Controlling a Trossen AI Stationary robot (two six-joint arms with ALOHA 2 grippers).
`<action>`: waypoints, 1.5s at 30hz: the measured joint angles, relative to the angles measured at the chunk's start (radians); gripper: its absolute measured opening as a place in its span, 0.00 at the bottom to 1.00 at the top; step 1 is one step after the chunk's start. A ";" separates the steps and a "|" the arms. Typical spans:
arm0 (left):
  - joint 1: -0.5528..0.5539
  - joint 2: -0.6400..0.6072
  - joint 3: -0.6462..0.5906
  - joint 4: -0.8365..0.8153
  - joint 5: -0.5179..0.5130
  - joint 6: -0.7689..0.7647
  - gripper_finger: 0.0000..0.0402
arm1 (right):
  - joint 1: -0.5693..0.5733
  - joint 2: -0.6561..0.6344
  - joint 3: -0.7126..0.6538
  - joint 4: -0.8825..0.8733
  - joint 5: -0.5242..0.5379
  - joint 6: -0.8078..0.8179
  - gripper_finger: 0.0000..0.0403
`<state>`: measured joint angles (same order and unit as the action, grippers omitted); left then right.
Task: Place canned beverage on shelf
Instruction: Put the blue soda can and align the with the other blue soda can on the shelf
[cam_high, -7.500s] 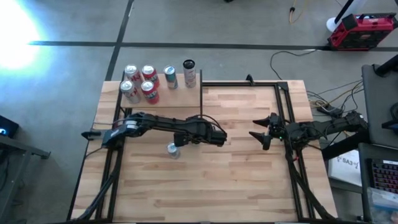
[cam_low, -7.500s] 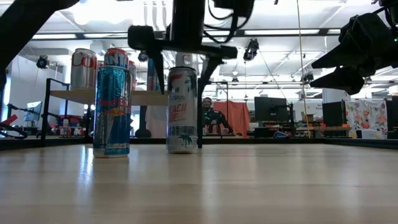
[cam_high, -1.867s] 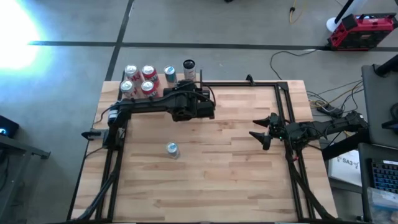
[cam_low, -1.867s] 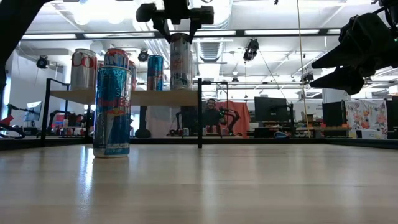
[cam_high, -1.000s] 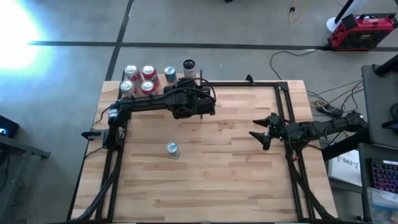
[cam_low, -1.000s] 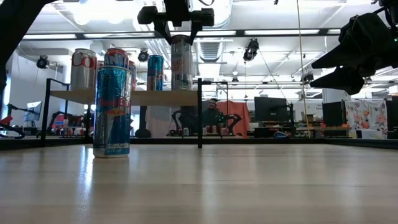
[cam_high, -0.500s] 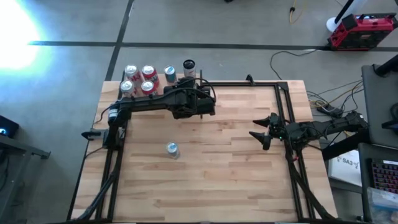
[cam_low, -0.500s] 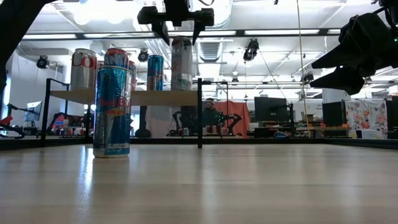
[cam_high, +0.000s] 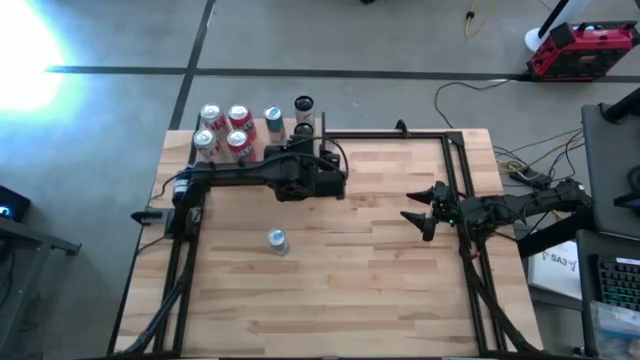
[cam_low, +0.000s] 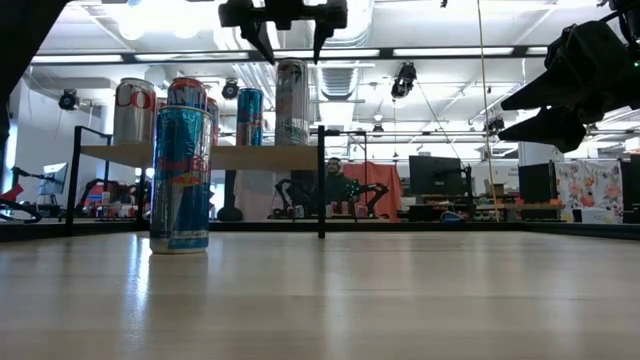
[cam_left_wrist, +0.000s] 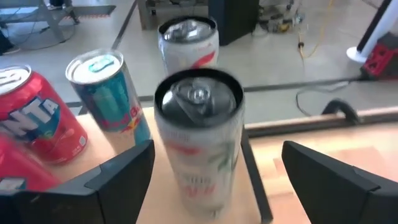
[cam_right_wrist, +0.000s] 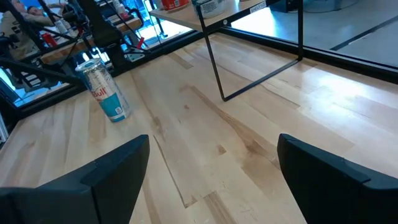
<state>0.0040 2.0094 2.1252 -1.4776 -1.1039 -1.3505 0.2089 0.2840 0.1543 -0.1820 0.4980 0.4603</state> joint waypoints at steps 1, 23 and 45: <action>-0.007 0.000 0.002 -0.018 0.010 -0.007 0.84 | 0.000 0.000 0.000 0.000 0.000 0.000 0.83; -0.089 -0.173 -0.279 -0.094 0.989 -0.126 0.77 | 0.000 0.000 0.000 0.000 0.000 0.000 0.83; -0.279 -0.255 -0.452 0.013 1.063 -1.014 0.76 | 0.000 0.000 0.000 0.000 0.000 0.000 0.83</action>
<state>-0.2748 1.7542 1.6730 -1.4650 -0.0412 -2.3648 0.2092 0.2840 0.1543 -0.1818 0.4980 0.4599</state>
